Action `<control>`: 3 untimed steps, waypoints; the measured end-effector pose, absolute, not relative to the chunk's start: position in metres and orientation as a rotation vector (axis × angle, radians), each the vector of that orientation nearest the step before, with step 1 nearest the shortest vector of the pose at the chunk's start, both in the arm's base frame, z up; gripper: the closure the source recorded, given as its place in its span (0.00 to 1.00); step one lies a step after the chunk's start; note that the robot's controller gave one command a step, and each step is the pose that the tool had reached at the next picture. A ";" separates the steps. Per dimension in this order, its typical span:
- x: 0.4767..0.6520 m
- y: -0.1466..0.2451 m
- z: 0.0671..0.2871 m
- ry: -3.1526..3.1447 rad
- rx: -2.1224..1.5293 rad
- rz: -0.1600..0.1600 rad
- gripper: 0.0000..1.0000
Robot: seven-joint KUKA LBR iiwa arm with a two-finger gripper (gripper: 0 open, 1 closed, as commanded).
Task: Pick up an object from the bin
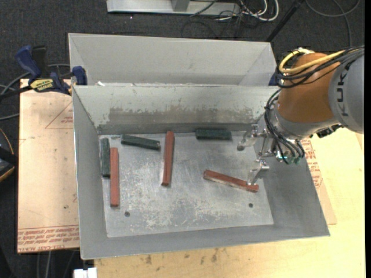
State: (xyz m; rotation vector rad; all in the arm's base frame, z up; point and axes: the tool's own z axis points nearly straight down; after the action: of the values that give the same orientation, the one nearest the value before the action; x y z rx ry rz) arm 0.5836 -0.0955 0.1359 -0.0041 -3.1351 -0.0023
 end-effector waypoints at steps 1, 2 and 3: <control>0.586 -0.095 0.140 -3.143 -0.001 -0.001 0.00; 0.565 -0.089 0.077 -3.154 -0.045 0.000 1.00; 0.565 -0.089 0.077 -3.154 -0.044 0.000 1.00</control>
Offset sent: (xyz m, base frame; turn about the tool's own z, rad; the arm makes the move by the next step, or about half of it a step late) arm -0.0243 0.0061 -0.0659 0.0263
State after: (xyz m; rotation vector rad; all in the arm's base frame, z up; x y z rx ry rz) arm 0.5647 -0.0892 0.0773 -0.0444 -3.1536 0.0001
